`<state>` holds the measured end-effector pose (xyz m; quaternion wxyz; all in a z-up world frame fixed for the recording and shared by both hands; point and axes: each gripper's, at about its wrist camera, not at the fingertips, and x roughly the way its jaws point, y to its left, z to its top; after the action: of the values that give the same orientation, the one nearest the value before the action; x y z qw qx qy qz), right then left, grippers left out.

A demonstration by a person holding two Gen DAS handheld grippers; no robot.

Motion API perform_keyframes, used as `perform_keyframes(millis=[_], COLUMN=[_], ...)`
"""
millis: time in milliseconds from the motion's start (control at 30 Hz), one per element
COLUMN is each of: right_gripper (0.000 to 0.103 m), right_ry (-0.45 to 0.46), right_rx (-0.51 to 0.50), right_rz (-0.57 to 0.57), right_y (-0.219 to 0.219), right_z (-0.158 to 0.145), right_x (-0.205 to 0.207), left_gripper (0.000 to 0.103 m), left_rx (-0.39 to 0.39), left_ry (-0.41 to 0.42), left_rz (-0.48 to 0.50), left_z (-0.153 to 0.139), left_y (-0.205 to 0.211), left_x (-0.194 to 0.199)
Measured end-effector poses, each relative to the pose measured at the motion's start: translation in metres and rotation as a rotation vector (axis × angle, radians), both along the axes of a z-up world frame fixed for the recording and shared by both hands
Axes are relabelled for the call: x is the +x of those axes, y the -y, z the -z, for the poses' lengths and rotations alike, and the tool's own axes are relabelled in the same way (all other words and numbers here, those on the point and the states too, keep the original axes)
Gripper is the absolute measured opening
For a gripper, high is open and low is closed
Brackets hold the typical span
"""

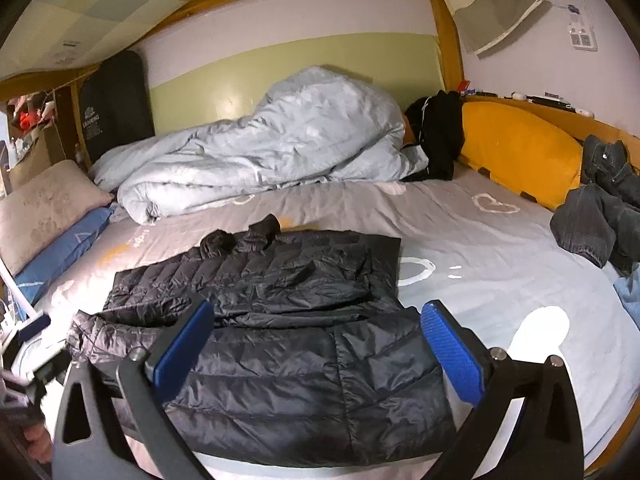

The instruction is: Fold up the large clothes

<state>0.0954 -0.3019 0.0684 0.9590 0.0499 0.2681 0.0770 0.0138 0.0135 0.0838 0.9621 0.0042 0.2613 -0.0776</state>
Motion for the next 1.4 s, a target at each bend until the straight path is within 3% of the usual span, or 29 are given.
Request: perform_keyframes(millis=[100, 233, 400, 533, 700, 833, 1033, 1200, 1300, 1400], right_gripper=[0.103, 0.103, 0.103, 0.103, 0.103, 0.103, 0.103, 0.103, 0.103, 0.103], right_ry=[-0.021, -0.095, -0.181, -0.169, -0.181, -0.198, -0.124, -0.047, -0.006, -0.007], right_rx=[0.034, 0.068, 0.127, 0.157, 0.148, 0.172, 0.063, -0.1, -0.18, -0.192], right_rz=[0.014, -0.016, -0.033, -0.067, -0.023, -0.015, -0.017, -0.022, 0.002, -0.033], right_y=[0.001, 0.0, -0.003, -0.005, -0.002, 0.001, -0.007, -0.018, -0.022, -0.022], right_z=[0.004, 0.016, 0.026, 0.024, 0.029, 0.032, 0.025, 0.022, 0.026, 0.03], right_x=[0.002, 0.01, 0.017, 0.016, 0.025, 0.026, 0.016, 0.005, -0.006, -0.016], left_gripper=[0.103, 0.103, 0.103, 0.103, 0.103, 0.103, 0.103, 0.103, 0.103, 0.103], left_rx=[-0.003, -0.082, -0.057, -0.037, -0.105, -0.091, 0.002, 0.054, 0.011, 0.006], left_ry=[-0.034, -0.061, -0.053, -0.062, -0.086, -0.076, -0.033, -0.013, -0.046, -0.041], left_rz=[-0.035, -0.051, -0.051, -0.042, -0.034, -0.035, -0.063, -0.121, -0.158, -0.209], left_z=[0.008, 0.01, 0.012, 0.016, 0.016, 0.015, 0.016, 0.025, 0.035, 0.037], left_y=[-0.006, -0.02, -0.019, -0.014, -0.02, -0.02, -0.018, -0.024, -0.033, -0.041], left_x=[0.0, -0.002, -0.007, -0.005, -0.003, -0.006, -0.013, -0.021, -0.025, -0.028])
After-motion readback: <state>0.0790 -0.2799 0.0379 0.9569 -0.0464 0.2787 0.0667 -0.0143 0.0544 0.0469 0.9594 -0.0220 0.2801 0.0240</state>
